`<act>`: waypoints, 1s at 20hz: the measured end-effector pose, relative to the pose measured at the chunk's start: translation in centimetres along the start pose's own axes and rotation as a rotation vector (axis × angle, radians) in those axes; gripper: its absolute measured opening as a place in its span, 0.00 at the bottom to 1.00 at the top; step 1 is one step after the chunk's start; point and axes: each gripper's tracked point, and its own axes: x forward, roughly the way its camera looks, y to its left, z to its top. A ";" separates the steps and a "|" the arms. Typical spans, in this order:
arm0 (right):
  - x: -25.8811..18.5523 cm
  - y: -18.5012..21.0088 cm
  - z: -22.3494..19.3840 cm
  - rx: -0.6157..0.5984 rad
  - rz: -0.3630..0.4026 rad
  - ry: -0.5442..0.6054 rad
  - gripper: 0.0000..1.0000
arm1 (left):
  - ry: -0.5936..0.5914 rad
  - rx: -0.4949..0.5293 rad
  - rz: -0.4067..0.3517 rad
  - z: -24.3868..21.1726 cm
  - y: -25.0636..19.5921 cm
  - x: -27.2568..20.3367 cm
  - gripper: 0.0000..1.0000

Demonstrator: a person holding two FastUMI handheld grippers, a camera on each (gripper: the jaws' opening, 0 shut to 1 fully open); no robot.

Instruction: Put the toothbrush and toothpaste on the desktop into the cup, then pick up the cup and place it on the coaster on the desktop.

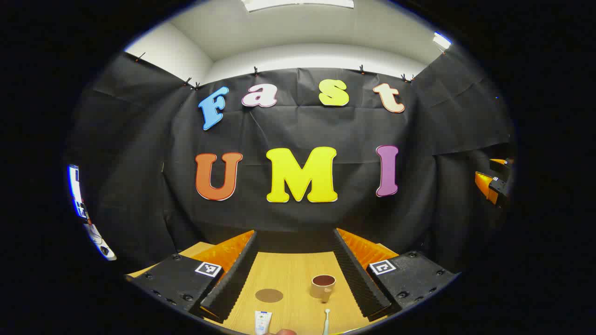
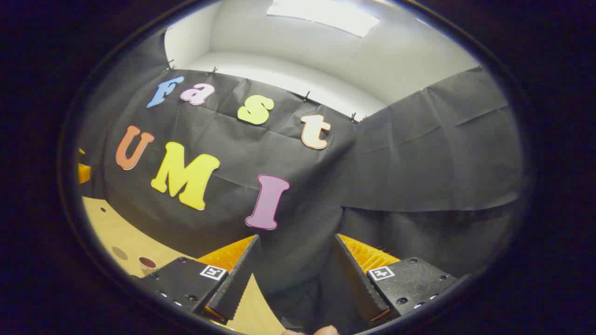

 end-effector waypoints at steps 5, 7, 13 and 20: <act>2.3 -6.9 0.2 -0.025 -0.143 0.016 0.96 | 0.021 -0.015 -0.024 -0.5 -0.9 1.5 0.99; 1.8 -7.7 0.4 -0.109 -0.171 -0.007 0.96 | 0.011 -0.004 -0.035 -0.1 -0.7 1.9 0.99; 2.1 -14.7 -0.7 -0.187 -0.328 0.032 0.96 | 0.026 -0.009 -0.053 -0.9 0.0 2.7 0.94; -2.6 -15.6 -2.3 -0.300 -0.378 0.134 0.93 | 0.050 0.002 -0.066 -1.9 0.4 1.6 0.99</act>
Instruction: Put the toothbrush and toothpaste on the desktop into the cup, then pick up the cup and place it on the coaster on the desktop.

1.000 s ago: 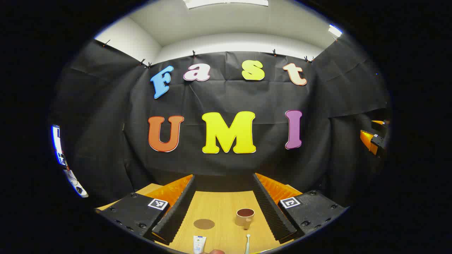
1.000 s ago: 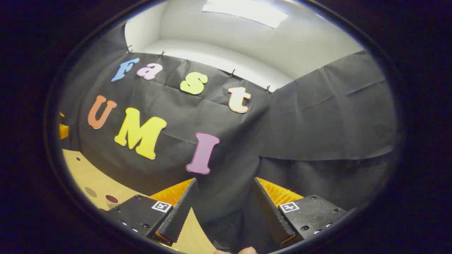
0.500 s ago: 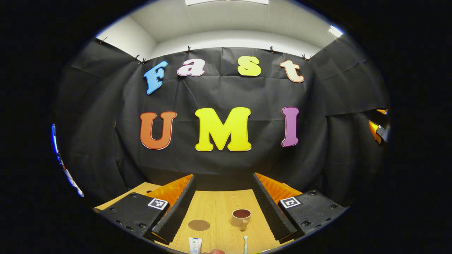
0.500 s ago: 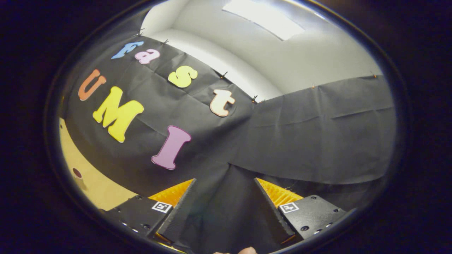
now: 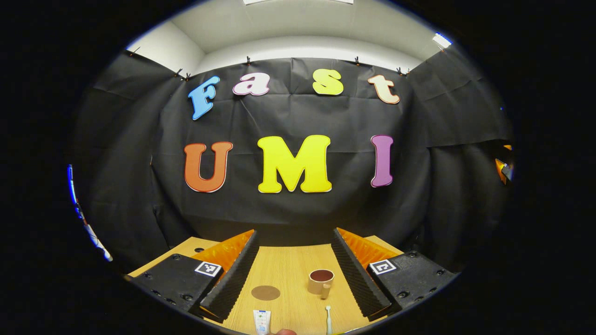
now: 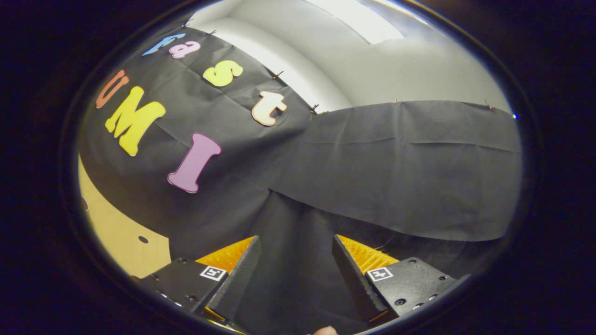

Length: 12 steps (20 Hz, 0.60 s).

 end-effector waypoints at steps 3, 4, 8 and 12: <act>-2.4 -2.3 -0.7 -0.111 -0.058 0.004 0.95 | 0.005 0.004 -0.031 -0.1 -0.3 -0.1 0.99; -3.1 -3.1 -0.8 -0.099 -0.066 0.026 0.96 | 0.007 0.002 -0.047 0.0 -0.5 0.0 0.99; -6.4 -1.2 1.4 0.030 -0.020 0.032 0.93 | 0.003 0.011 -0.088 0.0 -0.8 -0.3 0.99; -10.5 6.7 5.2 0.153 0.156 0.003 0.97 | -0.012 0.013 -0.045 0.2 1.5 -1.4 0.99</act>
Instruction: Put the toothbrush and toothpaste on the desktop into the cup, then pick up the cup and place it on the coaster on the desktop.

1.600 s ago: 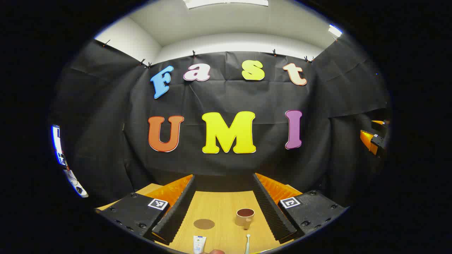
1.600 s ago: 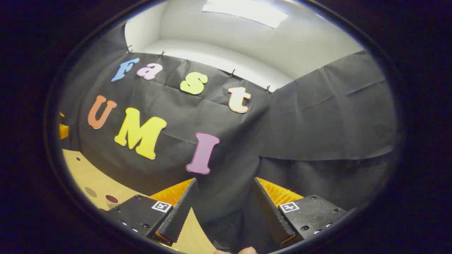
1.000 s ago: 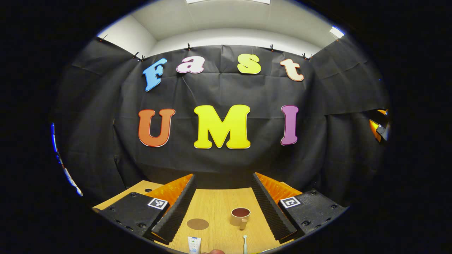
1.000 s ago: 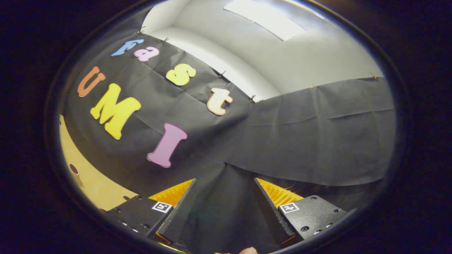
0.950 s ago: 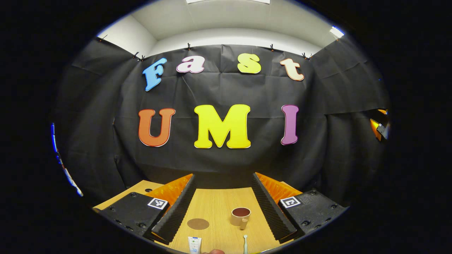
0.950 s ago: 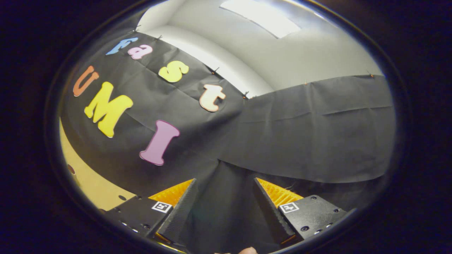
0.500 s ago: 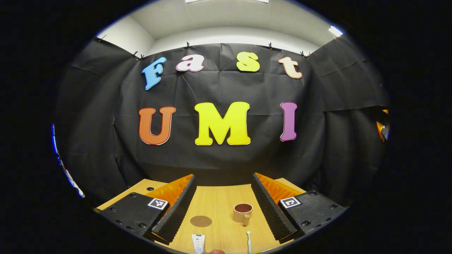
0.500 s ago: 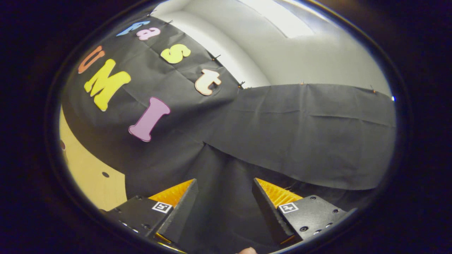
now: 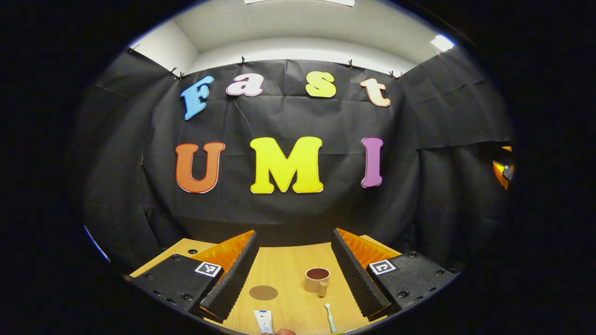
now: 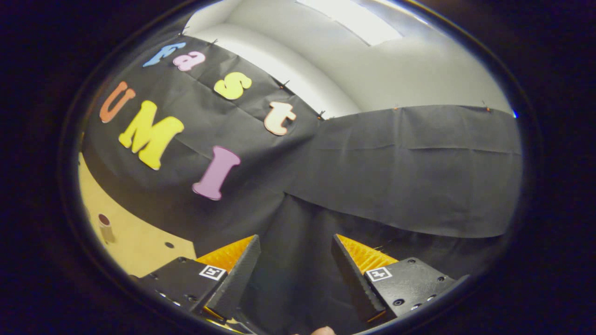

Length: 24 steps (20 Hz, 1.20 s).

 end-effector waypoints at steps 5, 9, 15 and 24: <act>-2.2 9.9 0.7 0.085 0.208 0.033 0.98 | -0.040 0.033 0.071 0.3 3.2 -1.4 0.94; -3.3 15.2 0.8 0.120 0.339 0.059 0.97 | -0.057 0.050 0.100 0.6 4.8 -2.4 0.99; -4.9 23.2 -0.6 0.163 0.503 0.156 0.94 | -0.071 0.065 0.136 1.2 7.0 -2.9 0.99; -9.1 33.8 -4.8 0.146 0.669 0.401 0.94 | -0.068 0.074 0.100 0.6 9.6 -2.7 0.98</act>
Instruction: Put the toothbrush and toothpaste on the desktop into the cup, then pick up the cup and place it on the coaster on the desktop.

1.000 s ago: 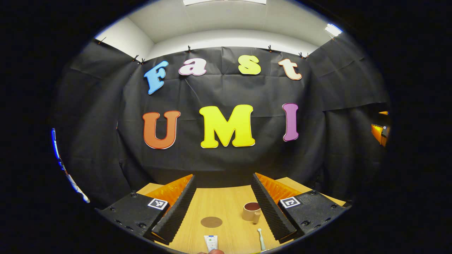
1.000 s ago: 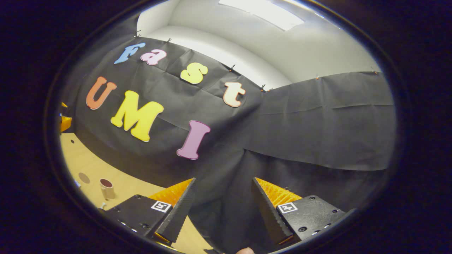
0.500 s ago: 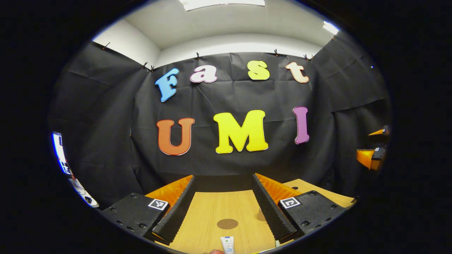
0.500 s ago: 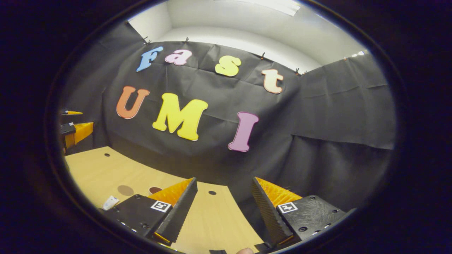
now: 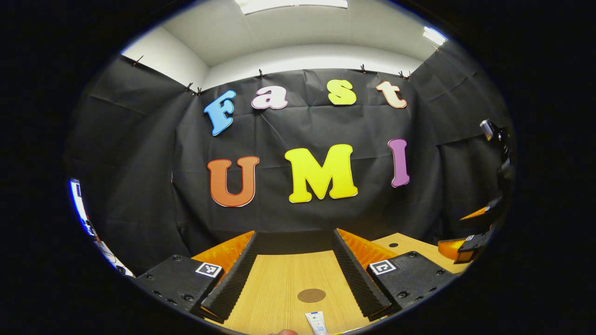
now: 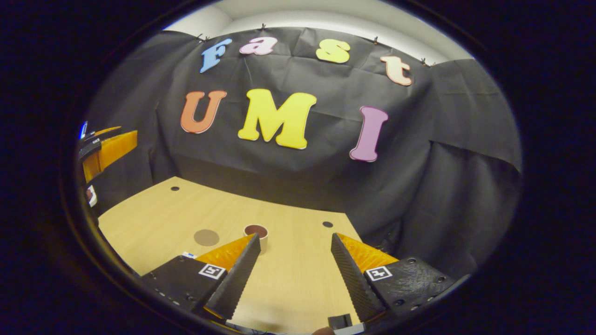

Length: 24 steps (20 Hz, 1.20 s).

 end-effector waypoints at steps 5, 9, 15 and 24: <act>1.9 4.1 -4.4 0.037 0.012 0.175 0.93 | 0.002 -0.004 -0.059 -0.6 1.1 0.1 0.99; 3.8 6.0 -7.2 0.067 0.024 0.315 0.90 | 0.020 0.005 -0.080 -1.6 2.5 -0.4 0.99; 5.9 8.9 -12.9 0.103 0.101 0.508 0.89 | 0.058 0.007 0.016 -2.2 4.8 -0.9 0.99; 8.4 10.8 -20.4 0.032 0.203 0.754 0.67 | 0.135 0.033 0.143 -3.6 4.9 -2.1 0.99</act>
